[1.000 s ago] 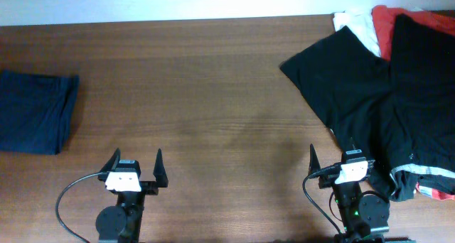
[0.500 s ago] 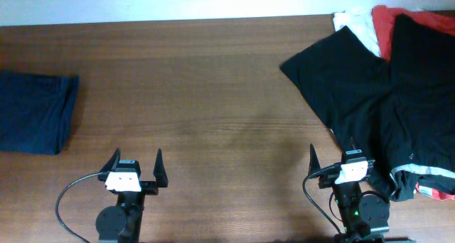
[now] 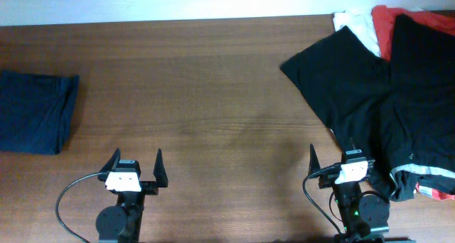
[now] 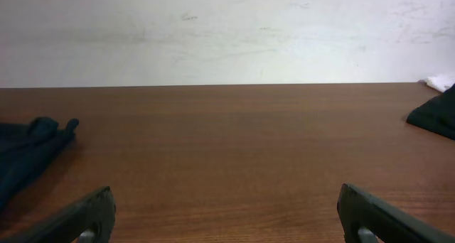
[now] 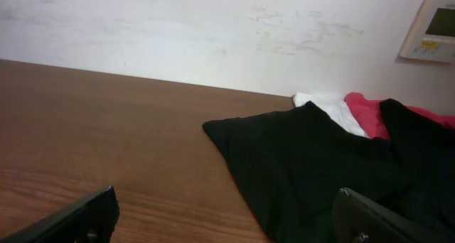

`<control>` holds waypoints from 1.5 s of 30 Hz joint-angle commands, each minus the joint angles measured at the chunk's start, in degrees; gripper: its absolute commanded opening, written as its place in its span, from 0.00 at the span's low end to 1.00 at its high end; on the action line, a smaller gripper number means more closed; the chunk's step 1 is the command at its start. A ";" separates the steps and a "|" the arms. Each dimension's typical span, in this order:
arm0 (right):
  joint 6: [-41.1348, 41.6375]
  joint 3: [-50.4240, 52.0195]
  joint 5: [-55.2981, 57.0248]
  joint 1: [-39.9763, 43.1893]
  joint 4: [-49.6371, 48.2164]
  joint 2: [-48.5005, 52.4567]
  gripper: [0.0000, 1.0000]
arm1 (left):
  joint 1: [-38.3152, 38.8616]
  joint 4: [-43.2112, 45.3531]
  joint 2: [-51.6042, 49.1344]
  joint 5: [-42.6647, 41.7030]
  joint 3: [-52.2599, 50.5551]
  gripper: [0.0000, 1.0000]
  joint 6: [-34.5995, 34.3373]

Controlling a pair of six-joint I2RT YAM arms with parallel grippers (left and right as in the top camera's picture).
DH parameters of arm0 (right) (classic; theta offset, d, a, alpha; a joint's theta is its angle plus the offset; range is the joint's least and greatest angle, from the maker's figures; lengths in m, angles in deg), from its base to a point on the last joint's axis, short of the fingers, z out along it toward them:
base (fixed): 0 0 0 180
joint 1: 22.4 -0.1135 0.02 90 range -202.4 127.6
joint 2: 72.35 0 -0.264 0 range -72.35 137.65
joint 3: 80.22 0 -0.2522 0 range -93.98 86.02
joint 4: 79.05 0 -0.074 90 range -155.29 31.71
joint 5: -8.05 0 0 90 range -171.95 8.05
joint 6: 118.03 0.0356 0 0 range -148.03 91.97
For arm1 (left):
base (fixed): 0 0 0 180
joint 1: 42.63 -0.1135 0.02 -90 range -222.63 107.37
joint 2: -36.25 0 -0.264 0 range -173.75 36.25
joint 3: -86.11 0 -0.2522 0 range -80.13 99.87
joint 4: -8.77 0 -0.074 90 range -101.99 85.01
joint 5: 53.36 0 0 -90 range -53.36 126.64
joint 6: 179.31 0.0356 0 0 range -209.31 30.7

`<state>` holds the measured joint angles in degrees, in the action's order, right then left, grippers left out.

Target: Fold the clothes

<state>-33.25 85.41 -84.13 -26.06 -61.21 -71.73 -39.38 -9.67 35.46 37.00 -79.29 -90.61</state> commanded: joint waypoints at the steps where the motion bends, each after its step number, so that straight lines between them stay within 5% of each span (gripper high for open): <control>1: -0.37 0.28 0.52 0.37 0.33 -0.31 0.99 | -0.26 -0.07 0.39 -1.03 -0.31 0.99 0.90; 6: -0.07 0.28 0.13 0.35 0.22 -0.31 0.99 | -0.26 0.07 0.39 -1.11 -0.31 0.99 0.87; 9: 10.69 -0.15 3.21 0.37 0.28 -0.28 0.99 | -0.26 0.07 0.39 -4.26 0.11 0.99 0.85; 13: 11.54 -3.23 3.98 0.37 0.79 -0.26 0.99 | -0.26 -3.19 -1.31 -5.42 4.83 0.99 0.87; 18: 11.52 -11.67 3.93 0.35 7.67 4.42 0.99 | -0.26 -9.57 -17.14 -5.55 17.88 0.99 0.92; 24: 10.45 -28.20 3.96 0.37 9.75 28.24 0.99 | -0.26 -15.80 -43.45 -5.60 35.10 0.99 0.92; 33: 5.60 -71.65 4.15 0.35 35.91 81.92 0.99 | -0.26 -23.06 -69.57 -5.77 54.12 0.99 0.90; 36: -0.46 -75.23 2.67 0.31 26.73 93.24 0.98 | -0.26 -21.33 -72.15 -5.31 54.07 0.99 0.90; 38: -0.61 -75.21 2.67 0.31 19.28 100.35 0.85 | -0.26 -19.80 -73.20 -5.33 54.07 0.99 0.90; 45: -0.59 -75.21 2.25 -1.68 11.43 117.07 0.72 | -0.26 -16.83 -73.35 -5.33 54.07 0.99 0.90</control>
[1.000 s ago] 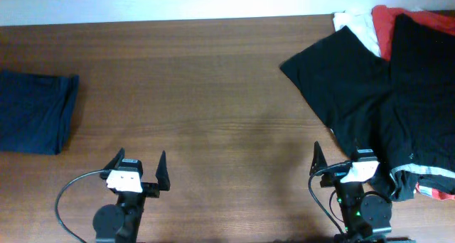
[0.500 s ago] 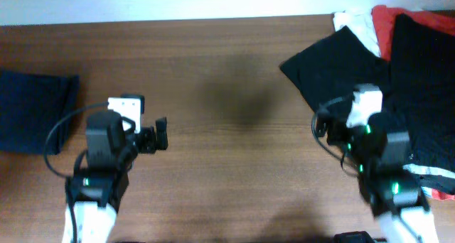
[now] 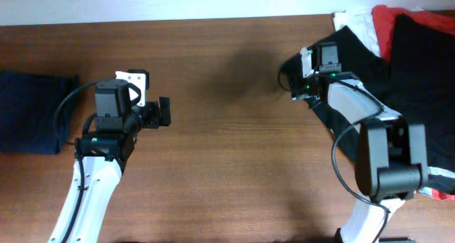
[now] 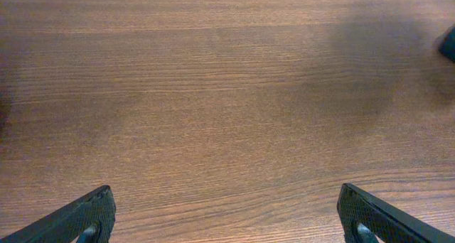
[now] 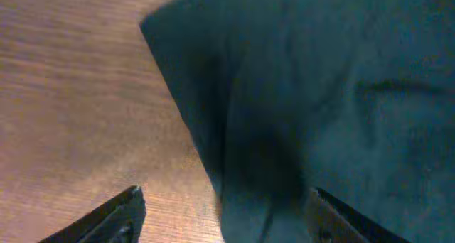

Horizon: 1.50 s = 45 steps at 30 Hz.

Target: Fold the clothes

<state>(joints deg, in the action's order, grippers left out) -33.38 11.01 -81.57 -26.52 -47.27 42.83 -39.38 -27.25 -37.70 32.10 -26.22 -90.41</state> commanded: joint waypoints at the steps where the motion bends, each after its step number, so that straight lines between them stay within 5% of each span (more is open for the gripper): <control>1: -0.46 -0.81 -0.26 -1.29 -3.32 3.45 0.69 | -0.26 0.74 -0.20 -0.44 1.01 0.99 0.70; 4: -0.42 -0.81 -0.09 -1.51 -3.10 5.42 0.54 | -0.26 0.46 -0.20 -0.61 1.01 0.99 0.68; 7: -0.37 -0.87 0.44 -1.44 -3.19 5.92 0.04 | -0.26 0.46 -0.20 -0.63 1.01 0.99 0.68; 12: -0.17 -9.88 2.32 0.17 0.74 -0.26 0.04 | -0.26 0.39 -0.20 -0.63 1.01 0.99 0.68; 17: -0.22 -34.14 2.16 1.05 22.43 -5.05 0.04 | -0.26 0.35 -0.20 -0.63 1.01 0.99 0.68; 20: -0.17 -39.50 -11.65 -1.09 29.81 -5.22 0.04 | -0.26 0.33 -0.20 -0.63 1.01 0.99 0.70; 25: 10.56 -41.38 -25.16 -16.17 13.11 -5.22 0.04 | -0.26 0.33 -0.20 -0.63 1.01 0.99 0.70; 26: 10.54 -41.38 -23.15 -18.60 11.50 -5.18 0.05 | -0.26 0.33 -0.20 -0.63 1.01 0.99 0.68; 27: 10.54 -41.35 -18.40 -21.05 11.65 -4.98 0.25 | -0.26 0.35 -0.20 -0.63 1.01 0.99 0.68; 28: 10.27 -41.35 -10.49 -23.04 14.80 -4.85 0.99 | -0.26 0.35 -0.20 -0.63 1.01 0.99 0.70; 35: 10.36 -41.35 5.03 -14.75 45.20 -4.85 0.99 | -0.26 -0.24 -0.20 -1.66 1.01 0.99 0.68; 39: 10.34 -41.35 1.79 -6.78 59.32 -4.85 0.99 | -0.07 -0.52 -0.63 -15.89 0.55 0.99 0.17; 45: 10.34 -41.35 1.77 1.31 65.85 -4.85 0.99 | 10.99 -1.88 -12.55 -16.28 0.50 0.99 -6.12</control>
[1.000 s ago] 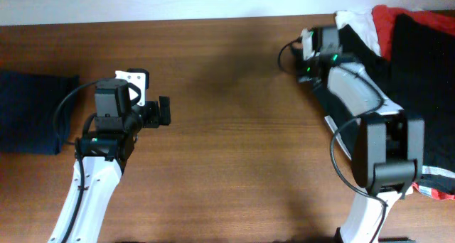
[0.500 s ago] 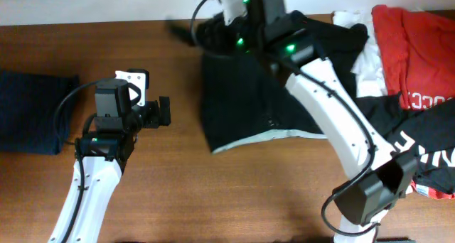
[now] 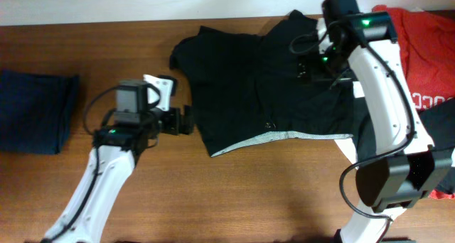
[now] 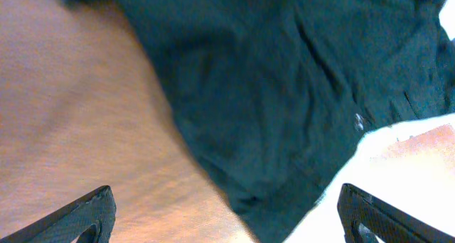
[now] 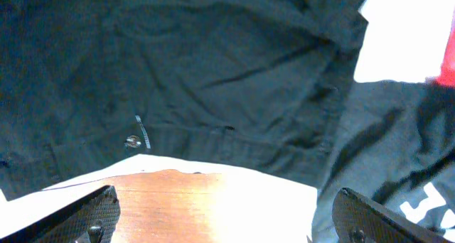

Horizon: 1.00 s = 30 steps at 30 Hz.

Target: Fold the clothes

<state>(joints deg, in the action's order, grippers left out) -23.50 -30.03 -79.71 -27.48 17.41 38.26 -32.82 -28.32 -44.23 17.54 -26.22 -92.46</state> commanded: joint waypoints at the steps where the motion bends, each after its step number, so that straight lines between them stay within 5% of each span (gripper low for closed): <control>1: 0.46 -0.31 -0.07 2.99 1.60 -0.28 0.99 | 5.99 -1.11 -8.81 -1.73 0.50 0.99 -5.29; 6: 0.46 -0.26 -0.07 5.64 3.06 -0.28 0.99 | 8.33 0.44 -22.18 -1.75 0.50 0.94 -12.94; 8: 0.46 -0.26 -0.07 5.64 3.06 -0.28 0.99 | 8.92 1.84 -25.14 -1.75 0.50 0.60 -15.98; 9: 0.46 -0.26 -0.07 5.64 3.04 -0.28 0.99 | 9.55 2.10 -26.08 -1.75 0.50 0.55 -16.79; 10: 0.46 -0.26 -0.04 5.68 3.02 -0.28 0.99 | 11.58 1.29 -26.93 -1.77 0.50 0.15 -16.79; 11: 0.46 -0.26 -0.04 5.86 3.02 -0.28 0.99 | 12.15 0.61 -26.91 -1.70 0.50 0.00 -16.72; 14: 0.46 -0.26 -0.04 6.88 3.26 -0.28 0.99 | 8.96 -11.08 -26.01 9.99 1.75 0.01 -16.50; 17: 0.46 -0.26 -0.09 8.28 3.98 -0.28 0.99 | -8.04 -37.51 -22.71 33.05 12.07 0.00 -16.55; 20: 0.44 -0.26 -1.81 8.00 4.11 -0.28 0.99 | -23.93 -40.70 -22.27 29.07 23.37 0.03 -16.52; 22: 0.22 -0.26 -6.36 7.98 4.04 -0.26 0.99 | -28.06 -40.72 -22.25 22.69 26.73 0.00 -16.50; 27: -2.40 2.49 -10.51 7.30 1.73 0.90 0.99 | -29.75 -40.85 -22.25 19.06 27.56 0.02 -15.19; 30: -8.81 2.54 -19.58 5.86 -2.60 2.40 0.97 | -29.73 -40.81 -22.25 25.31 27.58 0.00 -14.36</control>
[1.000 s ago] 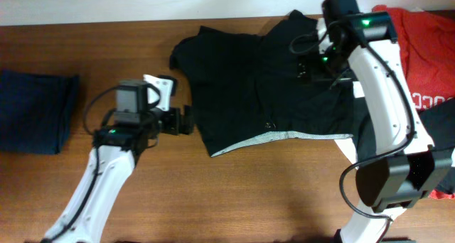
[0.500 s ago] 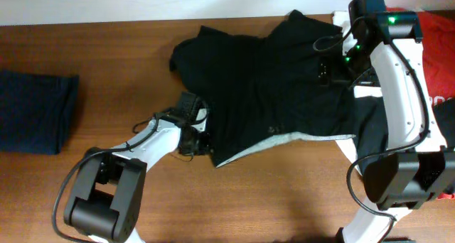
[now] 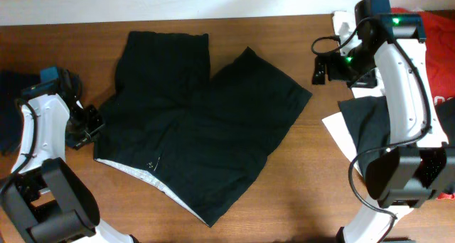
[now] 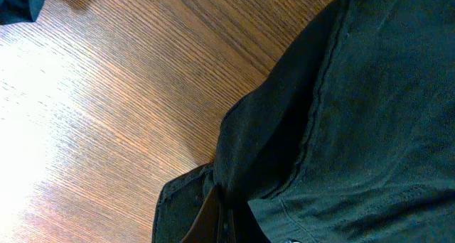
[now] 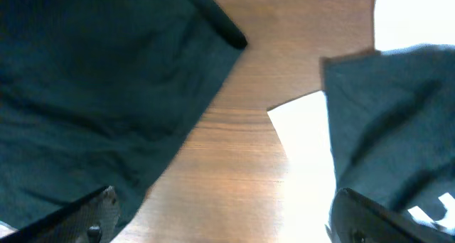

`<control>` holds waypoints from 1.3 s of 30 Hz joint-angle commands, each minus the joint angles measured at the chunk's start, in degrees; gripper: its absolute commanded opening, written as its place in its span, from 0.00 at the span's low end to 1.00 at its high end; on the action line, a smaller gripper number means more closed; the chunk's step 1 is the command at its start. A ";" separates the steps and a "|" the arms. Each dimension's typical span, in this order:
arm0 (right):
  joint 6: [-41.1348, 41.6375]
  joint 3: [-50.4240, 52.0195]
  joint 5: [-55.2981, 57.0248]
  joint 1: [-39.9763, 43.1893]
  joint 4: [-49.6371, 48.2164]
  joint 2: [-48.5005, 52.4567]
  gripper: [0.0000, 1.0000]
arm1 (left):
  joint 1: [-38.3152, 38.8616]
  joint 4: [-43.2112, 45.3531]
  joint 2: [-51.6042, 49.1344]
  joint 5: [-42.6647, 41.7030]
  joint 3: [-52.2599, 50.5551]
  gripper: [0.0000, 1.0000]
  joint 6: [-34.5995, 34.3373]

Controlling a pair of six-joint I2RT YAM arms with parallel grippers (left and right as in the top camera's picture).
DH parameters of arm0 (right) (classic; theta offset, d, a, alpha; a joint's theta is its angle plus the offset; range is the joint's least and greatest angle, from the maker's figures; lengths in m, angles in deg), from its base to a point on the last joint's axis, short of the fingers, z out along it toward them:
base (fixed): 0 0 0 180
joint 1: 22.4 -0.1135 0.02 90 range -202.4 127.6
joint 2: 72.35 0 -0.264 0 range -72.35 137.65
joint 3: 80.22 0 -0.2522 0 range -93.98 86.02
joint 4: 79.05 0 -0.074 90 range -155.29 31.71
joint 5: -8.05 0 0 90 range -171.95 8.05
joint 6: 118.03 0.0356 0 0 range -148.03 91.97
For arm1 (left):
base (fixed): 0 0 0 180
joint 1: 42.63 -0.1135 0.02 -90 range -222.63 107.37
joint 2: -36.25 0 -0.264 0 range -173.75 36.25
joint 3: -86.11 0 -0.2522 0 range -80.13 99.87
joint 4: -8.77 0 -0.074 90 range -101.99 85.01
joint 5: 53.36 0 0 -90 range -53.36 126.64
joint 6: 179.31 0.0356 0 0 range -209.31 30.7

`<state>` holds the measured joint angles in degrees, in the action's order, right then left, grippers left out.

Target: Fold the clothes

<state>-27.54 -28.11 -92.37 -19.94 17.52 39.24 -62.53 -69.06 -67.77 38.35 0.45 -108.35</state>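
Note:
A pair of black shorts (image 3: 199, 129) lies spread flat over the middle of the table, legs toward the back and right, with a pale waistband edge at the front left. My left gripper (image 3: 91, 126) is at the shorts' left waistband corner. In the left wrist view that gripper (image 4: 220, 216) is shut on a fold of the black fabric (image 4: 341, 115). My right gripper (image 3: 323, 67) stands open just right of the shorts' right leg. In the right wrist view its fingers (image 5: 92, 209) are wide apart over bare wood, the shorts (image 5: 106, 79) to their left.
A folded navy garment (image 3: 8, 108) lies at the table's far left, partly behind my left arm. At the right sit a white garment (image 3: 334, 126), a black one (image 3: 370, 129) and a red one (image 3: 435, 30), under my right arm.
The shorts moved from the back centre to the middle-left and now lie spread out. My left gripper, open beside them before, is shut on their waistband corner. My right gripper has moved off them, open.
Both grippers stood open at the front edge, with the shorts on the pile at the right. Then my right gripper was at the shorts' corner. Later the shorts lay at the back centre between both arms. Now they are spread mid-table, held by my left gripper.

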 commanded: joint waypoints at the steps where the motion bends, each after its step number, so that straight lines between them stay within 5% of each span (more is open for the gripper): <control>1: -4.09 0.61 -5.33 -2.67 -5.88 1.86 0.97 | -0.04 -0.09 1.31 6.80 0.92 0.01 2.01; 4: 3.32 0.68 -0.66 -4.09 -12.04 4.87 0.97 | -0.02 0.20 1.31 6.91 0.92 0.33 2.01; 5: 4.74 0.68 0.28 -4.04 -12.37 6.56 0.95 | -0.02 0.57 1.31 6.91 0.92 0.49 2.01; 6: 5.01 0.68 1.25 -3.98 -12.31 8.63 0.94 | -0.02 0.61 1.31 6.91 0.92 0.75 2.01; 7: 5.81 0.68 1.97 -3.96 -12.07 11.02 0.92 | -0.02 0.50 1.31 6.91 0.92 0.85 2.01; 14: 6.97 0.72 5.42 -3.93 -11.98 23.61 0.78 | 0.02 -0.44 1.31 -2.19 0.92 0.86 1.99; 15: 7.15 0.72 5.31 -3.96 -12.15 24.44 0.70 | 0.02 -0.44 1.31 -2.21 0.92 0.86 1.99; 17: 7.13 0.83 5.33 -3.96 -11.89 24.90 0.22 | 0.02 -0.07 1.31 -2.21 0.92 0.86 1.99; 20: 12.00 0.83 11.06 -3.89 -5.70 24.90 0.04 | 0.02 0.15 1.31 -2.21 0.92 0.86 1.99; 24: 21.57 0.83 19.30 -3.89 6.45 24.87 0.04 | 0.02 0.15 1.29 -2.21 0.92 0.86 1.99; 29: 24.00 1.25 23.76 -3.89 14.56 23.71 0.04 | 0.02 0.22 1.29 -2.21 0.92 0.86 1.99; 39: 25.57 23.78 24.37 -3.89 7.52 4.94 0.04 | 0.04 0.83 1.27 -7.15 0.68 0.85 1.99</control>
<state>-3.92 -9.66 -69.94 -23.98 26.37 51.22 -62.48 -68.25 -67.77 35.49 0.45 -106.65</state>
